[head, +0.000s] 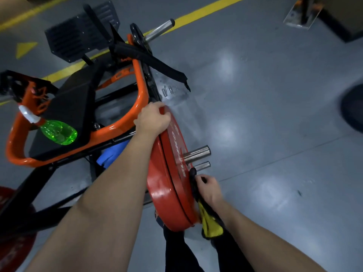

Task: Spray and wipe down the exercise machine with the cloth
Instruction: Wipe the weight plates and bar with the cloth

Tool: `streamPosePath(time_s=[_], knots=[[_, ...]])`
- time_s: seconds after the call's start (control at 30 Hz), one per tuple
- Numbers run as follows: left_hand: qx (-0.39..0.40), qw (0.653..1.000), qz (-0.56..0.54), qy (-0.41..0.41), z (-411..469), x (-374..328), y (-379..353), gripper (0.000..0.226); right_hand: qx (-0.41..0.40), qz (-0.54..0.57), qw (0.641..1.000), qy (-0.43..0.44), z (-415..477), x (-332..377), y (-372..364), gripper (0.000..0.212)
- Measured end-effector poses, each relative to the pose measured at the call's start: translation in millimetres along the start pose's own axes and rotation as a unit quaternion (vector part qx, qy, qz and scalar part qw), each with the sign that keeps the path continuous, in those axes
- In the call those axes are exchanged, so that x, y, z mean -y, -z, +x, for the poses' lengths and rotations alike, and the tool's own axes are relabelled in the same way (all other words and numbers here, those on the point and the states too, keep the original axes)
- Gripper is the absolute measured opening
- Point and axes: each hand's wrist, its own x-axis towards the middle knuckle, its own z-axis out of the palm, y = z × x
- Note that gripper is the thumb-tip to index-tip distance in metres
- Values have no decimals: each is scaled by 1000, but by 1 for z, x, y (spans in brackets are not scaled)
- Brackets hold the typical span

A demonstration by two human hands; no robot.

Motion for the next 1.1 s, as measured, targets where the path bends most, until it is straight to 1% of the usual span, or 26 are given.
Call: streamPosePath(time_s=[0.03, 0.07, 0.1, 0.17, 0.2, 0.23, 0.27, 0.33, 0.37, 0.43, 0.47, 0.53, 0.6, 0.67, 0.73, 0.8, 0.87, 0.9, 0.97, 1.03, 1.1], knots=[[-23, 1000, 1, -18, 1, -2, 0, 47, -1, 5, 1000, 16, 4, 13, 0, 41], [-40, 999, 24, -21, -3, -3, -1, 49, -12, 24, 999, 42, 6, 31, -1, 39], [-31, 998, 60, 0, -13, -5, -4, 60, -26, 49, 996, 66, 8, 52, 0, 38], [36, 989, 127, 72, -44, -7, -10, 96, -42, 89, 988, 119, 9, 94, -1, 34], [49, 983, 150, 95, -58, -4, -15, 105, -47, 92, 985, 141, 9, 110, -1, 33], [36, 981, 158, 104, -70, 1, -21, 105, -51, 86, 984, 150, 11, 119, -2, 32], [7, 983, 153, 105, -78, 4, -24, 98, -52, 80, 984, 149, 12, 122, -2, 31], [-54, 985, 136, 94, -78, 6, -28, 80, -53, 79, 989, 117, 14, 109, -2, 33], [-65, 985, 133, 94, -74, 5, -28, 75, -53, 68, 993, 86, 14, 96, -2, 36], [-58, 984, 136, 100, -65, 3, -27, 71, -53, 38, 997, 31, 7, 64, -1, 42], [-52, 984, 140, 98, -60, 3, -25, 70, -53, 34, 998, 16, 1, 48, 0, 43], [-36, 986, 138, 91, -48, 3, -19, 66, -56, 28, 998, 6, -12, 23, 2, 43], [-10, 990, 112, 81, -31, 2, -12, 62, -63, 19, 998, 3, -22, 13, 4, 43], [3, 995, 81, 65, -19, 5, -3, 71, -57, 19, 998, 8, -25, 10, 3, 45], [2, 997, 53, 57, -18, 9, 3, 87, -50, 6, 999, 12, -26, 14, 3, 44], [17, 995, 79, 64, -33, 12, 2, 103, -54, -5, 998, 12, -20, 20, 7, 42], [30, 990, 118, 73, -58, 15, -5, 111, -59, -11, 998, 6, -11, 29, 8, 42], [29, 989, 121, 73, -68, 18, -8, 112, -66, -8, 998, 2, -7, 35, 7, 42], [23, 991, 108, 75, -76, 22, -11, 105, -79, -9, 997, -2, -3, 48, 5, 40], [21, 991, 105, 78, -74, 22, -10, 96, -70, -7, 998, 5, -5, 64, 7, 39], [19, 991, 114, 73, -69, 19, -7, 92, -63, 5, 998, 3, -8, 80, 12, 34]])
